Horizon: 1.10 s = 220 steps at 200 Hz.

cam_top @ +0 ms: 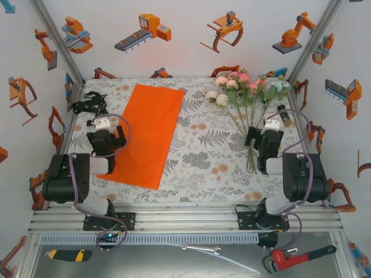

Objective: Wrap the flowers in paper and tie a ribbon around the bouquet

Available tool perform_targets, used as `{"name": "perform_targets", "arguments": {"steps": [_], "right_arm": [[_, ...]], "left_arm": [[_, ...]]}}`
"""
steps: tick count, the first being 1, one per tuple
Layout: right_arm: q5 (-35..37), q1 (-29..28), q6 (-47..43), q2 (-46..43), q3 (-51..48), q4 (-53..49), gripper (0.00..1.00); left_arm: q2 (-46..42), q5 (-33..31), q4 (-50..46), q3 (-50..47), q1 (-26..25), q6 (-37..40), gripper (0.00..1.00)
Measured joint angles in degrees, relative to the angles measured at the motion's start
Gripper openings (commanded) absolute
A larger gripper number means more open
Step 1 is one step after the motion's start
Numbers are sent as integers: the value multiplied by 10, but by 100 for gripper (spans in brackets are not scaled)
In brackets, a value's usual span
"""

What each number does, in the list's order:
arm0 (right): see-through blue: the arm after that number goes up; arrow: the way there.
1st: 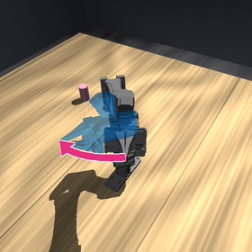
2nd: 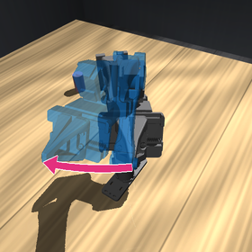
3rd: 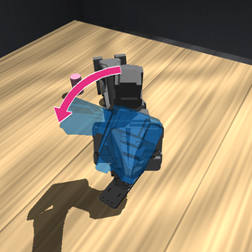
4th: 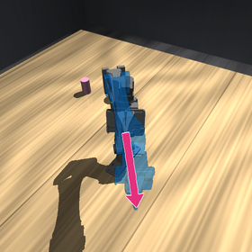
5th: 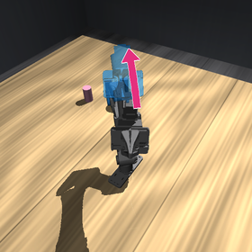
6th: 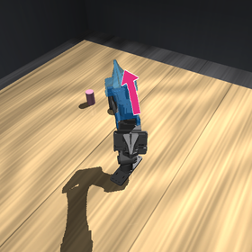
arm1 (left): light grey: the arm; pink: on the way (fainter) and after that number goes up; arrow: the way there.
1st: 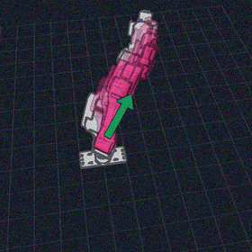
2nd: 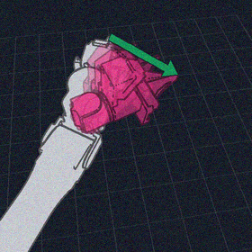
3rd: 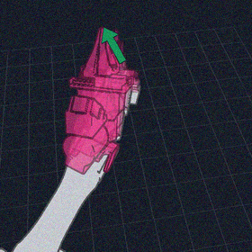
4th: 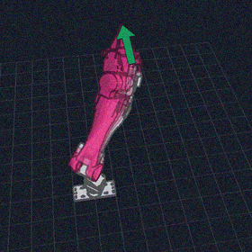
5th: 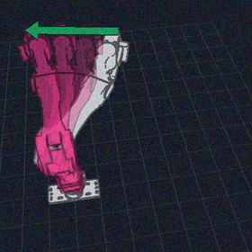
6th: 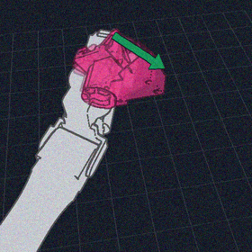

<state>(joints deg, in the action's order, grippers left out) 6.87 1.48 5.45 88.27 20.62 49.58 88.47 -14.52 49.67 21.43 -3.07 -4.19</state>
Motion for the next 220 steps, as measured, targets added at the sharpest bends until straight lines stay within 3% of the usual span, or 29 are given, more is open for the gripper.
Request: {"name": "perform_targets", "arguments": {"steps": [138, 170, 191, 220], "right_arm": [[-12, 0, -3, 0, 0, 0, 99], [-13, 0, -4, -9, 0, -7, 95], [-5, 0, 8, -96, 3, -96, 93], [-15, -1, 113, -243, 96, -303, 88]], "left_arm": [[0, 0, 0, 0, 0, 0, 97], [0, 0, 0, 0, 0, 0, 97], [0, 0, 0, 0, 0, 0, 97], [-46, -9, -39, -1, -7, 2, 97]]}}
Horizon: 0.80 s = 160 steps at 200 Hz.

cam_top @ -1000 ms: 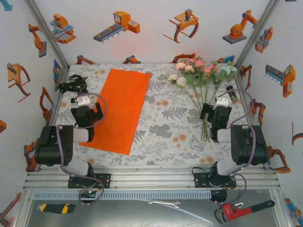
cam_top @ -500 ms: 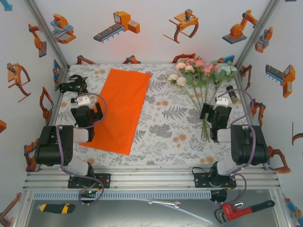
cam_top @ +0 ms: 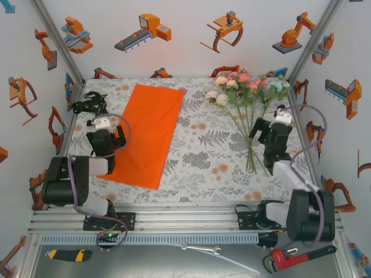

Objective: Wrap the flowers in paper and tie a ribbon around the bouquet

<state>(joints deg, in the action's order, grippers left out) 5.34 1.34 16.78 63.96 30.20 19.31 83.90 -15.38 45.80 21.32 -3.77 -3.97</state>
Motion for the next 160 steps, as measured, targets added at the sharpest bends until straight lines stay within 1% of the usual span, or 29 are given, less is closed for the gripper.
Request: {"name": "perform_targets", "arguments": {"steps": [16, 24, 43, 62, 83, 92, 103, 117, 137, 160], "right_arm": [[-35, -14, 53, -31, 69, -85, 88], [-50, -36, 71, -33, 101, -122, 89], [-65, -123, 97, -14, 160, -201, 90], [-79, -224, 127, 34, 205, -256, 91], [-78, -316, 162, 100, 235, -277, 91], [-70, -358, 177, 134, 245, -276, 95], [-54, -405, 191, 174, 262, -278, 96], [-33, -458, 202, 232, 294, -282, 99], [-6, -511, 208, 318, 360, -289, 99], [16, -545, 207, 393, 413, -280, 99]], "left_arm": [[-85, -8, -73, 7, -5, -7, 97], [-133, -10, -123, 23, -7, -22, 97], [-207, 9, -242, 101, -7, -62, 97], [-216, 57, -345, 204, -7, -96, 97], [-170, 120, -441, 312, -5, -119, 97], [-137, 145, -478, 354, -3, -121, 97], [-89, 174, -527, 405, 1, -120, 100], [-21, 208, -588, 466, 9, -108, 94], [87, 245, -676, 562, 24, -76, 89], [186, 256, -737, 628, 35, -43, 85]]}}
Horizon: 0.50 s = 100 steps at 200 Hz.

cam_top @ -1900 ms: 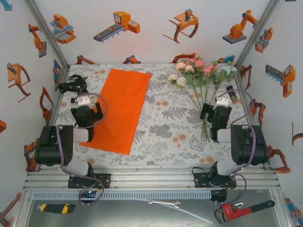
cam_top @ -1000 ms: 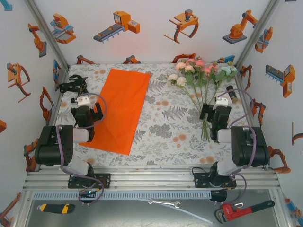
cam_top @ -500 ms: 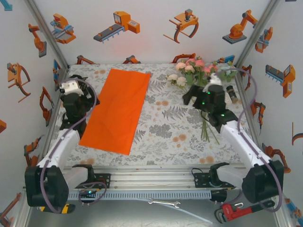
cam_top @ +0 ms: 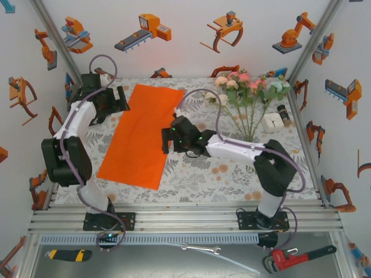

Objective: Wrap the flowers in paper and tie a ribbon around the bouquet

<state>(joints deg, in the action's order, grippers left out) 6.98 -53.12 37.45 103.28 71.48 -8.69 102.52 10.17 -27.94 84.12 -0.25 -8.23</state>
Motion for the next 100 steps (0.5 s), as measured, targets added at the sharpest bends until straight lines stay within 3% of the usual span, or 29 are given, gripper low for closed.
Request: {"name": "perform_targets", "arguments": {"steps": [43, 100], "right_arm": [[28, -22, -13, 107, 64, 14, 95], [54, -39, -8, 137, 69, 26, 75]], "left_arm": [[110, -9, -71, 48, 7, 52, 75], [164, -21, -102, 80, 7, 69, 74]]}}
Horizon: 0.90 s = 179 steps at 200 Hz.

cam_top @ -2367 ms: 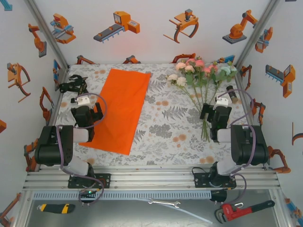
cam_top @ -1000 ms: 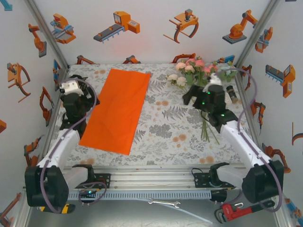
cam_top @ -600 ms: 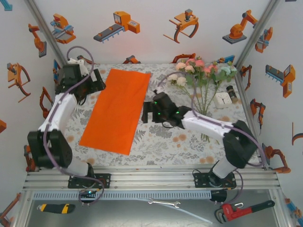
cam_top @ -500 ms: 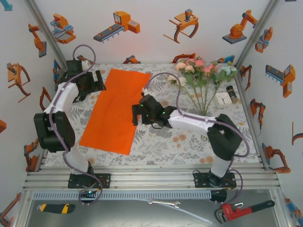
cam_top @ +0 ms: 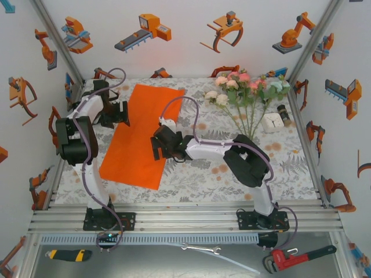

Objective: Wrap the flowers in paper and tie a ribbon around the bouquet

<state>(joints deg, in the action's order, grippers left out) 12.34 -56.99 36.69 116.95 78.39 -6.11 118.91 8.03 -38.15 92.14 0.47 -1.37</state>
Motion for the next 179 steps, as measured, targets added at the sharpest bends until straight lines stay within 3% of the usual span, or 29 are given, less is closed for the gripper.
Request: {"name": "perform_targets", "arguments": {"steps": [38, 77, 179], "right_arm": [[-5, 0, 0, 8, 2, 12, 65], [-6, 0, 4, 16, 10, 17, 61], [2, 0, 10, 44, 48, 17, 57]], "left_arm": [[24, -16, -3, 3, 0, 3, 69], [28, -5, -4, 8, 0, 5, 51], [14, -29, -7, 8, 0, 5, 44]]}}
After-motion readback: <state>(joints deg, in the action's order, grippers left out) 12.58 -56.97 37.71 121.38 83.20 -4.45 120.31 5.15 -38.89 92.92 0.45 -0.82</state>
